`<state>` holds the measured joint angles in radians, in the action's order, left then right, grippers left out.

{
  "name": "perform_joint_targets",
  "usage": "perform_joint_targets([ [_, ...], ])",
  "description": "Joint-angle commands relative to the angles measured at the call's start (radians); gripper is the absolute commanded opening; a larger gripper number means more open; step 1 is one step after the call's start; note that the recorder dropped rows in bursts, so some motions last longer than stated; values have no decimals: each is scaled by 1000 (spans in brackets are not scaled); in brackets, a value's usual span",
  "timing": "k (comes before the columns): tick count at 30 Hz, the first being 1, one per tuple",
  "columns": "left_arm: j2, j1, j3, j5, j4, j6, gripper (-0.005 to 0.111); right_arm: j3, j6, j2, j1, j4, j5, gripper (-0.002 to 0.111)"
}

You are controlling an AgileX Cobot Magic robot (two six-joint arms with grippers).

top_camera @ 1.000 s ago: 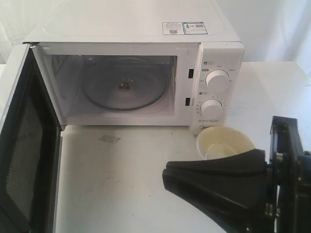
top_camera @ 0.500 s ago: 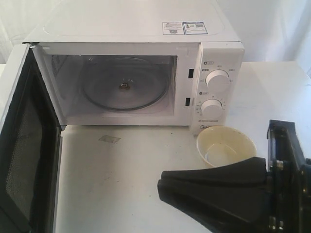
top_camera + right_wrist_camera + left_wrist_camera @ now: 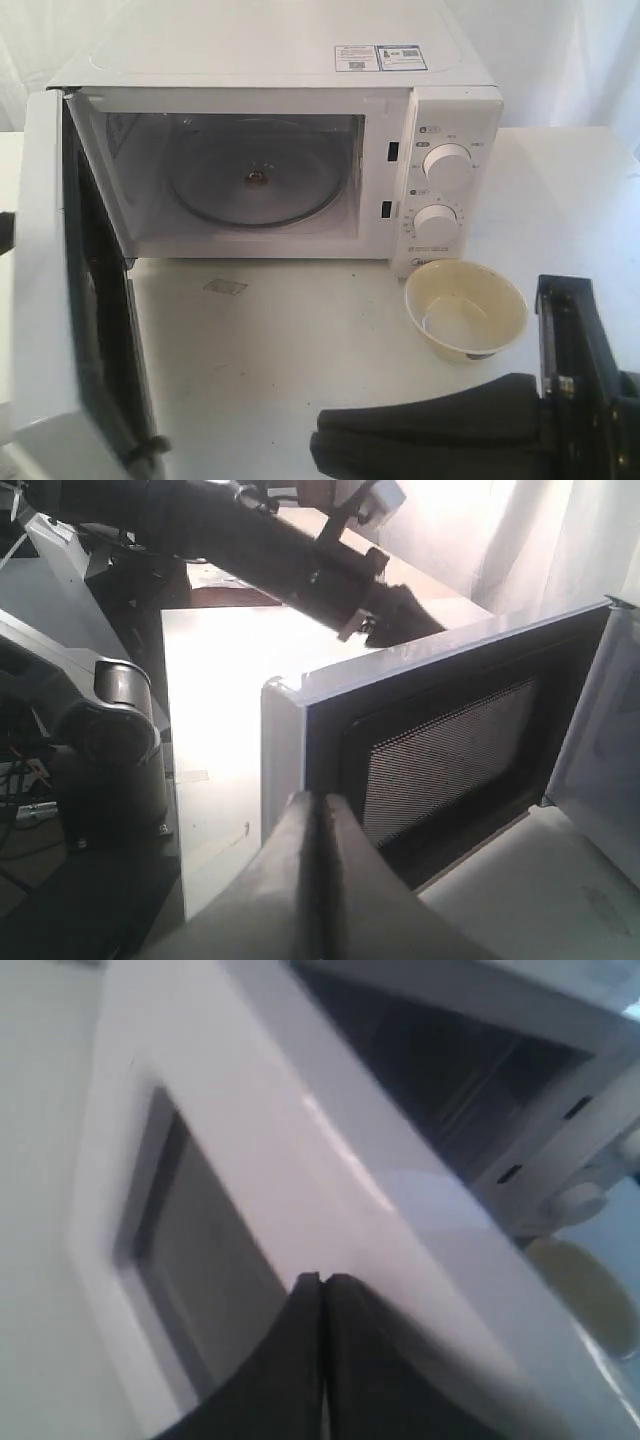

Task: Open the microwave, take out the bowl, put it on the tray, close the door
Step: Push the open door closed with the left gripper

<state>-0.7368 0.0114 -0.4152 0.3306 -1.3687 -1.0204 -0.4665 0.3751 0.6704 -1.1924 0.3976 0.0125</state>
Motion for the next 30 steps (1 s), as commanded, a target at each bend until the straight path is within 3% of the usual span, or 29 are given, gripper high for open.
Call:
perform_joint_targets([
  [1,-39,0,-7,251,-376,-506,0,3,-13,-5,-5,1,11,0],
  [3,-70,0,-36,338,-376,-593,0,3,-13,-5,-5,1,11,0],
  [9,-187,0,-111,369,-376,-588,0,3,-8,-5,-5,1,9,0],
  [15,-281,0,-147,517,-376,-618,0,3,-6,4,-5,-6,-6,0],
  [21,-303,0,-150,538,-376,-659,0,3,-9,118,-5,-3,-125,0],
  [27,-303,0,-150,577,-376,-659,0,-1,-144,258,4,-11,-241,0],
  [30,-303,0,-150,578,-376,-659,0,-1,-210,298,53,-166,-328,0],
])
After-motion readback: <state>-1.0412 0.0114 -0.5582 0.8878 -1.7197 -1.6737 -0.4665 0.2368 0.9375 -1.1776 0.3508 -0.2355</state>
